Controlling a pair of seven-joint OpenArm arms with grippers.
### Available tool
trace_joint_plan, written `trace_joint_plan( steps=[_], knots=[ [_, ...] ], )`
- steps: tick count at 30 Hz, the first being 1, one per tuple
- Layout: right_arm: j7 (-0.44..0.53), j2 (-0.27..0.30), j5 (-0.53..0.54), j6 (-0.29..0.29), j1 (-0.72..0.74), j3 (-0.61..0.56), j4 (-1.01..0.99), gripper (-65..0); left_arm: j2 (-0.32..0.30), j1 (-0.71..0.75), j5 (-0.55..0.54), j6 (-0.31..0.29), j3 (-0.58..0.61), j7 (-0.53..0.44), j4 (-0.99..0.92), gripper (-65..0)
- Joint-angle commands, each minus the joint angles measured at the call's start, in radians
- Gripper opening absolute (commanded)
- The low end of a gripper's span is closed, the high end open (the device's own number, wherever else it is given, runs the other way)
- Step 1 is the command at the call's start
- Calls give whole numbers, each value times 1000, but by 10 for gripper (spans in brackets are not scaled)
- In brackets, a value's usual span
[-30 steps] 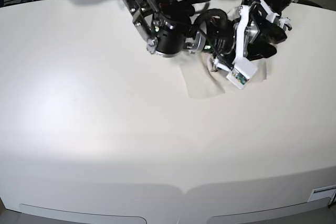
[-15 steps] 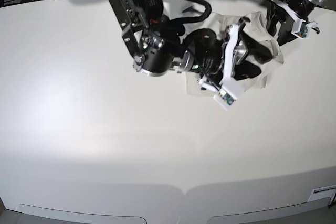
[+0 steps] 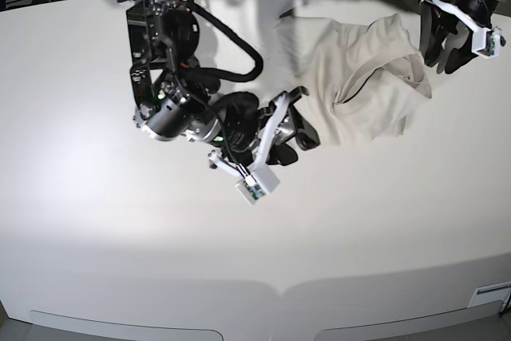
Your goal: Fold the T-shirt properly
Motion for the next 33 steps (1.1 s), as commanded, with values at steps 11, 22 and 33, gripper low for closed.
trace_joint_plan(
  steps=[11,22,33],
  knots=[
    [14,71,21,5,-23,0,19,-387,-17,16,-58,-7,-6,283,307,-412],
    [14,76,24,5,-23,0,19,-387,-17,24,-100,-7,135,440,309,-412],
    [13,76,37,2,-23,0,19,-387,10,-2,-81,-7,165,373,301,-412]
  ],
)
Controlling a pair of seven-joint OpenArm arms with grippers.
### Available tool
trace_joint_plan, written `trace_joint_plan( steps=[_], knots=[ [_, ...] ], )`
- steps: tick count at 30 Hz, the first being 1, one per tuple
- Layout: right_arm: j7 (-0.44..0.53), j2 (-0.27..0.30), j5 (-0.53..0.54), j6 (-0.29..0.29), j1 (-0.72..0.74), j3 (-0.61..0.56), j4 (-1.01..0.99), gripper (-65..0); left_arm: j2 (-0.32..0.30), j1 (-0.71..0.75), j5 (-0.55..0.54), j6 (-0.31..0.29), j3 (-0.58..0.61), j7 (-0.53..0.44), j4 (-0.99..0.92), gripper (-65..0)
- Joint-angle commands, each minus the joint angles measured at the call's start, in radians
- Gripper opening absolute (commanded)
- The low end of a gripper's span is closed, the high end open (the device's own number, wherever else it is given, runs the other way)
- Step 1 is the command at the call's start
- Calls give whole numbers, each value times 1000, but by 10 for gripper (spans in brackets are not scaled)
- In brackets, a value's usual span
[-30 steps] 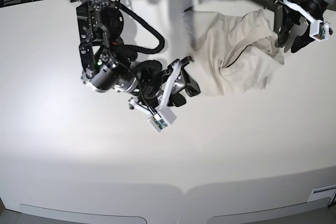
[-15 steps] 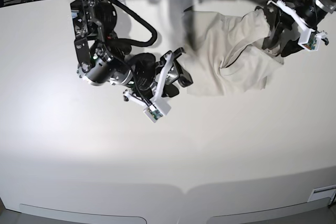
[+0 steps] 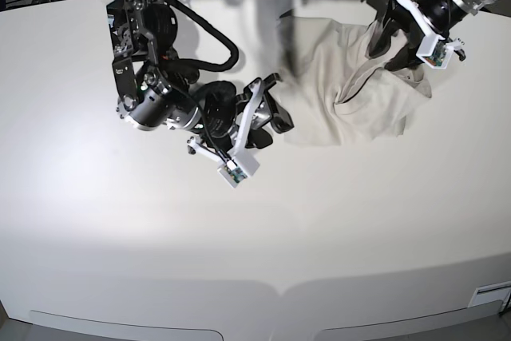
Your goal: Fold the T-shirt properly
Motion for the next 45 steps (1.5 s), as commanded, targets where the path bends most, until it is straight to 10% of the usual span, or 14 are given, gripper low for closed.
trace_joint_plan(
  steps=[1,17,36,41,45],
  knots=[
    [23,-3,34,2,13,1,19,-387,-10,-10,-8,1,-5,-27,2,-412],
    [4,-3,81,3,13,1,19,-387,-10,-198,-34,21,-5,-28,-171,-412],
    [-21,-6,89,3,13,1,19,-388,-64,-548,163,302,-6,-129,-487,-412],
    [-6,-6,89,3,13,1,19,-388,-134,-542,-34,336,-8,-51,-484,-428],
    [11,-6,80,3,13,1,19,-462,-175,-512,-233,333,-8,66,-477,-565]
  ],
)
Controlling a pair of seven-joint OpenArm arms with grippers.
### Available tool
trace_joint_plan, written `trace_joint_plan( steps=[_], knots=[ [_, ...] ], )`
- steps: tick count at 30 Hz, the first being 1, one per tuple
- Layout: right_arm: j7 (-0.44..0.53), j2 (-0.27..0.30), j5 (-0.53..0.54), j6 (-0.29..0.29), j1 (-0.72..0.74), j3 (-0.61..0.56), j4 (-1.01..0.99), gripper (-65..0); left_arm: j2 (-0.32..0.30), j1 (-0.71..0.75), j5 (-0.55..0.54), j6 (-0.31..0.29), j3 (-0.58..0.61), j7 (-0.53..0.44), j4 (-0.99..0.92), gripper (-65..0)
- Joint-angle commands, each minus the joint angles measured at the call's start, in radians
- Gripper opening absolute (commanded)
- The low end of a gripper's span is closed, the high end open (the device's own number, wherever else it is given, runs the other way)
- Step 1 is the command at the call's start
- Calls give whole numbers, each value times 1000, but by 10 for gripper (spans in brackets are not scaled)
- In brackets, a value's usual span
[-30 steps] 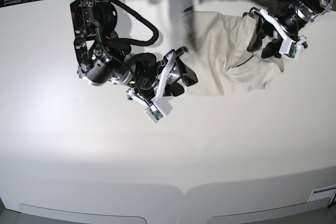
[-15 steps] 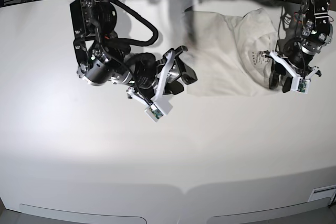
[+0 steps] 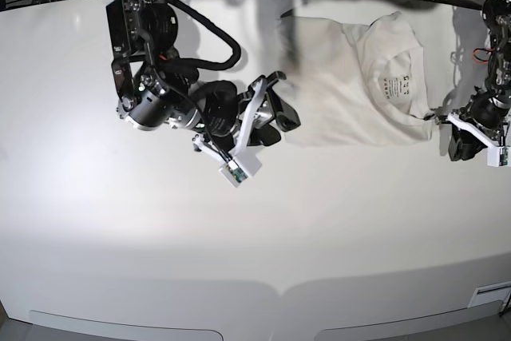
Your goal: Fold the T-shirt properly
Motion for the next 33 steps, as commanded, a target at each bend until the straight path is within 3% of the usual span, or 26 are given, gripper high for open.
trace_joint_plan(
  steps=[1,3,4,8,12,16,19,25,28,33],
  knots=[
    [26,-5,15,3,13,1,19,-520,-23,10,-29,2,-8,-7,26,-623],
    [31,-5,14,3,14,1,19,-636,-22,49,-54,1,-8,-3,60,-650],
    [40,-5,11,3,14,1,19,-650,-22,70,-57,1,-8,-3,88,-650],
    [113,-6,-74,2,14,1,19,-650,-22,180,-56,2,-8,17,263,-650],
    [138,-11,-93,-9,26,0,5,-650,-19,311,-56,16,-8,55,460,-650],
    [166,-11,-93,-8,61,-10,-93,-650,33,430,-22,53,-8,57,570,-650],
    [178,-31,-93,-8,110,-27,-188,-650,93,495,17,53,-8,44,577,-650],
    [181,-129,-94,-6,191,-31,-308,-650,211,579,73,49,-8,11,575,-650],
    [190,-173,-121,-4,210,-42,-390,-650,244,590,135,50,-8,-46,542,-650],
    [302,-176,-254,-3,210,-77,-526,-650,257,572,175,50,-8,-145,378,-650]
  ],
)
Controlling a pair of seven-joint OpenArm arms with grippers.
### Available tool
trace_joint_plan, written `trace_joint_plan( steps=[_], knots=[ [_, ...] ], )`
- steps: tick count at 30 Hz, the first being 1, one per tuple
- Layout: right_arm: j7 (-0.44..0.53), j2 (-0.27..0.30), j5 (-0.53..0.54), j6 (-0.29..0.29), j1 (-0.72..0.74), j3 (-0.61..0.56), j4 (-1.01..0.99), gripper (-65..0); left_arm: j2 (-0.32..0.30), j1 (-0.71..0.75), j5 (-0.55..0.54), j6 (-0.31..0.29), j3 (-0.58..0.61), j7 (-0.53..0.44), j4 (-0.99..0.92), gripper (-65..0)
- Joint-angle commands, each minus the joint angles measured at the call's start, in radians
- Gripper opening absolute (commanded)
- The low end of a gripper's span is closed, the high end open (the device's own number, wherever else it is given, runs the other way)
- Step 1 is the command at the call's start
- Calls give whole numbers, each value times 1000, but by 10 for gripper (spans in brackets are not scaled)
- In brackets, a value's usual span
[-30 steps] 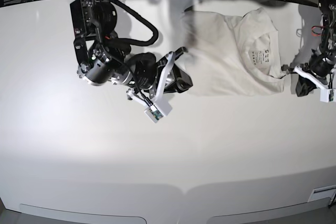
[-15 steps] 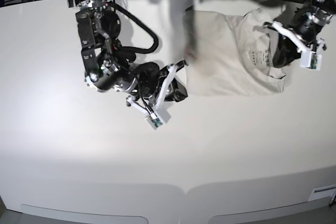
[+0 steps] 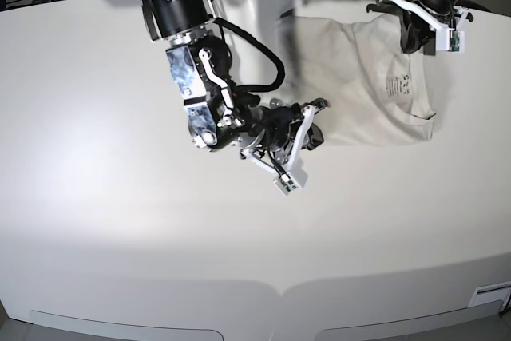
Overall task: Fold the T-shirt properly
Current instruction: 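Grasp the shirt with both grippers and drag it into a square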
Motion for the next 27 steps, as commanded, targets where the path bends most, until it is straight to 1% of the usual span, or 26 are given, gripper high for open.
trace_joint_plan(
  steps=[1,6,10,13,16,23,25,27],
  knots=[
    [37,-8,-5,8,23,-5,-2,-650,-10,-8,5,-3,-9,-22,-24,-650],
    [46,-8,-90,8,15,-3,-51,-650,-10,-116,73,-3,-39,-35,-223,-650],
    [21,-8,-124,7,8,-2,-51,-650,-30,-188,89,-3,-57,-35,-311,-650],
    [-21,5,-127,12,-5,-2,-50,-650,-55,-224,89,-3,-56,-35,-327,-650],
    [-24,23,-126,23,-36,-2,-16,-650,-68,-253,89,-3,-56,-35,-327,-650],
    [-38,85,-126,23,-172,-2,141,-650,-67,-332,89,-4,-56,-35,-327,-650],
    [-37,99,-126,23,-219,-2,185,-650,-67,-354,89,-12,-56,-35,-327,-650],
    [-36,111,-126,23,-267,-2,232,-650,-64,-378,87,-41,-55,-35,-327,-650]
  ],
)
